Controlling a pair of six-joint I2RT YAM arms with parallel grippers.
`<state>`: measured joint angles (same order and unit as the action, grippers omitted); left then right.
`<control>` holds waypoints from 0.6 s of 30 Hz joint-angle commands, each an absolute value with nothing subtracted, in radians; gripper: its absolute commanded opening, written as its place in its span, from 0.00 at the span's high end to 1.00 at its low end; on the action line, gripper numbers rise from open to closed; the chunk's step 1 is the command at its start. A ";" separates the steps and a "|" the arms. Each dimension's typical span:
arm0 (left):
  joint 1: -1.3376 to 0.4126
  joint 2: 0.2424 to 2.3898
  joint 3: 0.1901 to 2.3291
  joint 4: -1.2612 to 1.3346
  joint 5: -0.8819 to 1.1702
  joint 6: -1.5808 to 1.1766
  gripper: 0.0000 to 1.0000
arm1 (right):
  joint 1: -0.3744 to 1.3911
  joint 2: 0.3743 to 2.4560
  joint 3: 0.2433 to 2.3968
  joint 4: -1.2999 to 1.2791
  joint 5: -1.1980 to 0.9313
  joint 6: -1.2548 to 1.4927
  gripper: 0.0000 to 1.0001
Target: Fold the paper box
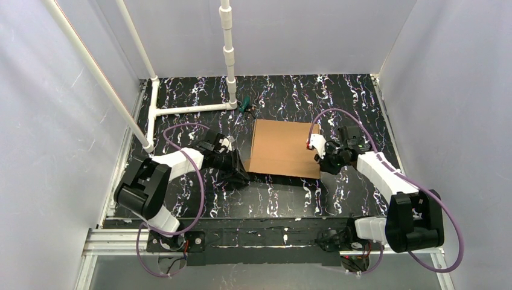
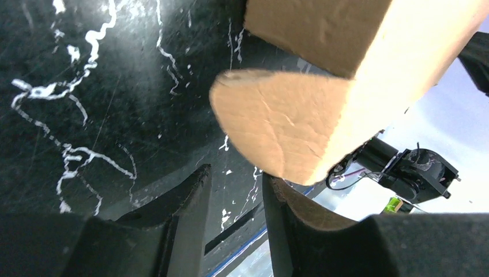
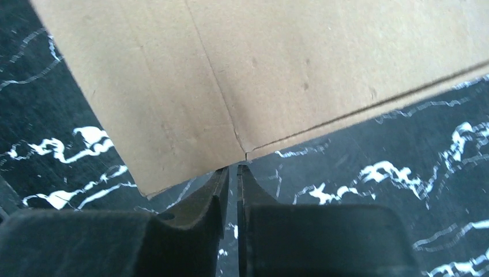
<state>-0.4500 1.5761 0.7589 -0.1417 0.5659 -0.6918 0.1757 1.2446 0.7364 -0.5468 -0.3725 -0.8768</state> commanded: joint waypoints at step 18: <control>-0.481 1.236 0.797 -0.374 0.497 -0.621 0.54 | 0.119 1.151 0.814 -0.753 -0.415 -1.035 0.50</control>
<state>-0.4808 1.3842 0.7952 -0.2779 0.5369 -0.6689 0.1196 1.2098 0.7521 -0.6399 -0.3691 -0.9234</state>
